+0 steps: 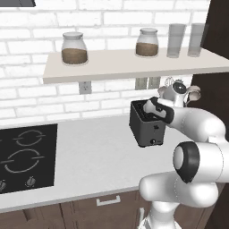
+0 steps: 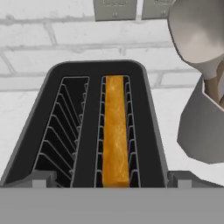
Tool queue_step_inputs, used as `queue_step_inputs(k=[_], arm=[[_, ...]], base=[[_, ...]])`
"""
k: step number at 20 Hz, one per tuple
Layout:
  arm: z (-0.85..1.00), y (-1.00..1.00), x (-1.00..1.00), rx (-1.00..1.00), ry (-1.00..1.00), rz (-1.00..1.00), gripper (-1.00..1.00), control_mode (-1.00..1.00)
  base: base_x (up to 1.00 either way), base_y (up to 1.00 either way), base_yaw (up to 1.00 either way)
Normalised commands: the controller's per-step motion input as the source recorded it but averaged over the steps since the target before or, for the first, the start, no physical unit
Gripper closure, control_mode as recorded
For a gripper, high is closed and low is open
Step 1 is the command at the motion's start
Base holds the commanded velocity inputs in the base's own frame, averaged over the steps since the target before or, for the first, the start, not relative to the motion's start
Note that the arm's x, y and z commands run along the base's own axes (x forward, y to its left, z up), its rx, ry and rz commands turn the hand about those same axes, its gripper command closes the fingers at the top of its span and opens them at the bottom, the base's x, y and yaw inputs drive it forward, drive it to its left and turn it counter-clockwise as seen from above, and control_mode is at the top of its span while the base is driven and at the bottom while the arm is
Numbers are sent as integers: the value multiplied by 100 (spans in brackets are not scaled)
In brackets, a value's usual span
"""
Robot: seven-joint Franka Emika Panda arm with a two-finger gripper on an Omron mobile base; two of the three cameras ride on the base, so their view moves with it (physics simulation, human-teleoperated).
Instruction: Start the toaster. Once the lever pops up, take the bread to the plate on the dining counter.
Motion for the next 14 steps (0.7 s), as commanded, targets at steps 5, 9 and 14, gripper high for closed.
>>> queue_step_inputs(k=[5,9,14], arm=[[-3,0,4,0,0,0,-100,-100],[-1,0,3,0,0,0,100,-100],[0,0,0,0,0,0,100,-100]], base=[[0,0,0],[0,0,0],[0,0,0]])
